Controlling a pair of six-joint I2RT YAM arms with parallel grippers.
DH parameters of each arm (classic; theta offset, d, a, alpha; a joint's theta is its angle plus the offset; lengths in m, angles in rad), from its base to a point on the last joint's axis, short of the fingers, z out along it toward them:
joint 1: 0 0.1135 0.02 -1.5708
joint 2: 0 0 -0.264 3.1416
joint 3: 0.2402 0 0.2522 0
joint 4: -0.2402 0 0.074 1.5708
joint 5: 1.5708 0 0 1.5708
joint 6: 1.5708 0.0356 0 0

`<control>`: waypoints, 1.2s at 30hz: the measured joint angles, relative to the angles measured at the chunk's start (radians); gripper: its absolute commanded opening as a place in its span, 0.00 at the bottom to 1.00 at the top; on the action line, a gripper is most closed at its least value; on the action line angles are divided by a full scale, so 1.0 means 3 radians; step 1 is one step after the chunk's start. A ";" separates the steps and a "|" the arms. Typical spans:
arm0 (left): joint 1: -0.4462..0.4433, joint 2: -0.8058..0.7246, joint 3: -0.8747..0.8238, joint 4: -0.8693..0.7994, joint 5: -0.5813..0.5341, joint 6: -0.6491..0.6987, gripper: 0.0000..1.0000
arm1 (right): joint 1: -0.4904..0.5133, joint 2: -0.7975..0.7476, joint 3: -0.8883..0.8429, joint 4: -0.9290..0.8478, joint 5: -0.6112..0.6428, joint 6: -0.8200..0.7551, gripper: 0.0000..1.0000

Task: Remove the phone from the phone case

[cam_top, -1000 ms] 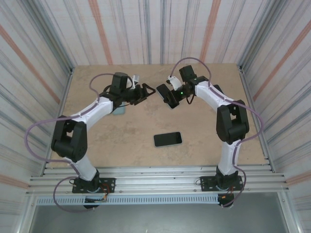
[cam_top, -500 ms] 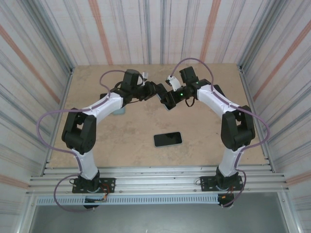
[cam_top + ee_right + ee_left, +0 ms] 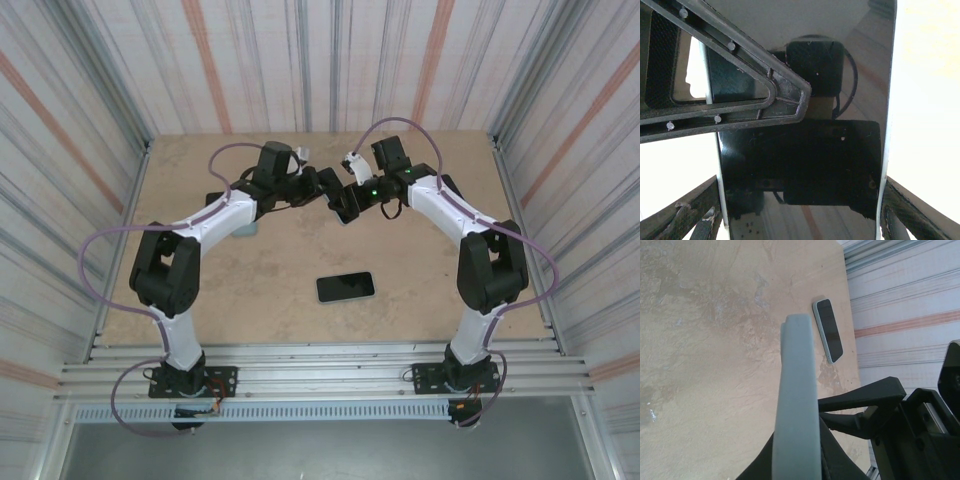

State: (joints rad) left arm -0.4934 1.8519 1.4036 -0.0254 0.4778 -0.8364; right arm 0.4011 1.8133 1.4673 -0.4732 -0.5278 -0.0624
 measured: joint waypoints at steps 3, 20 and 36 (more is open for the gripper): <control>0.0001 0.0000 0.0015 -0.0003 -0.0001 -0.0005 0.09 | 0.0000 -0.0005 -0.0011 0.0031 -0.0011 0.0010 0.61; 0.0217 -0.0014 0.0043 -0.0074 0.0189 -0.0023 0.09 | -0.0207 -0.0736 -0.0870 0.0802 -0.0287 0.0473 0.87; 0.0432 -0.0322 0.0067 0.0331 0.0800 -0.0511 0.11 | -0.0107 -0.1476 -0.2308 0.2767 -0.0214 0.2785 0.66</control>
State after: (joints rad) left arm -0.3637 1.7554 1.4239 0.0738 0.7177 -0.9897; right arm 0.3691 1.3705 0.7750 0.3569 -0.5919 0.7731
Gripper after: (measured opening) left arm 0.128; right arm 0.684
